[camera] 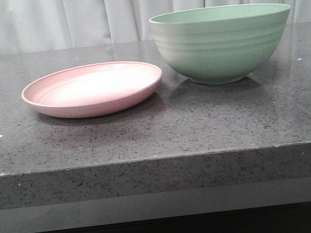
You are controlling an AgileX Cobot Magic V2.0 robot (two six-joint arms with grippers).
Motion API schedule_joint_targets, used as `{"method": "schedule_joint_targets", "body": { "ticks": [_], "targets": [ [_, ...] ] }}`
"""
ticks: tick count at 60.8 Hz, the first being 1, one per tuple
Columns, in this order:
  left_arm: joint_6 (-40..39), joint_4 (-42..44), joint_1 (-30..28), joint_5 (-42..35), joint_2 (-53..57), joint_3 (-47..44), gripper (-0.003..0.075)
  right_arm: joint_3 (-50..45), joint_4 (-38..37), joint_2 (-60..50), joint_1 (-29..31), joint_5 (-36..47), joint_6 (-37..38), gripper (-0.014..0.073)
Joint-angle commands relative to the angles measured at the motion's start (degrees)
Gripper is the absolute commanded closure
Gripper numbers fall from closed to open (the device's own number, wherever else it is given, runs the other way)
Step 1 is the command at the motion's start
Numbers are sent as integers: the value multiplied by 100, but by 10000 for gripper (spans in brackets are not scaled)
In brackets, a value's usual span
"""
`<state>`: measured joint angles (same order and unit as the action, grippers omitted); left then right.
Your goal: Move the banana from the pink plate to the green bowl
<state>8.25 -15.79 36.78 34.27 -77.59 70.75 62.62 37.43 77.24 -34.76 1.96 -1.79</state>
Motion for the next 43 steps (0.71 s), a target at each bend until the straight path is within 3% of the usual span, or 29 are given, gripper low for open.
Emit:
{"method": "schedule_joint_targets", "body": {
  "ticks": [1,6,16,33,43],
  "targets": [
    [2,-86,41,-377,142,163,596,207,-93,-184,-24,273,-125,437],
    [-7,-86,41,-377,142,163,596,207,-93,-184,-24,266,-125,518],
    [-10,-89,41,-377,142,163,568,207,-93,-184,-24,172,-125,526],
    [-10,-89,41,-377,142,163,276,207,-93,-184,-24,105,-125,526],
    [-10,-89,41,-352,142,163,169,207,-98,-184,-24,86,-125,526]
  ]
}}
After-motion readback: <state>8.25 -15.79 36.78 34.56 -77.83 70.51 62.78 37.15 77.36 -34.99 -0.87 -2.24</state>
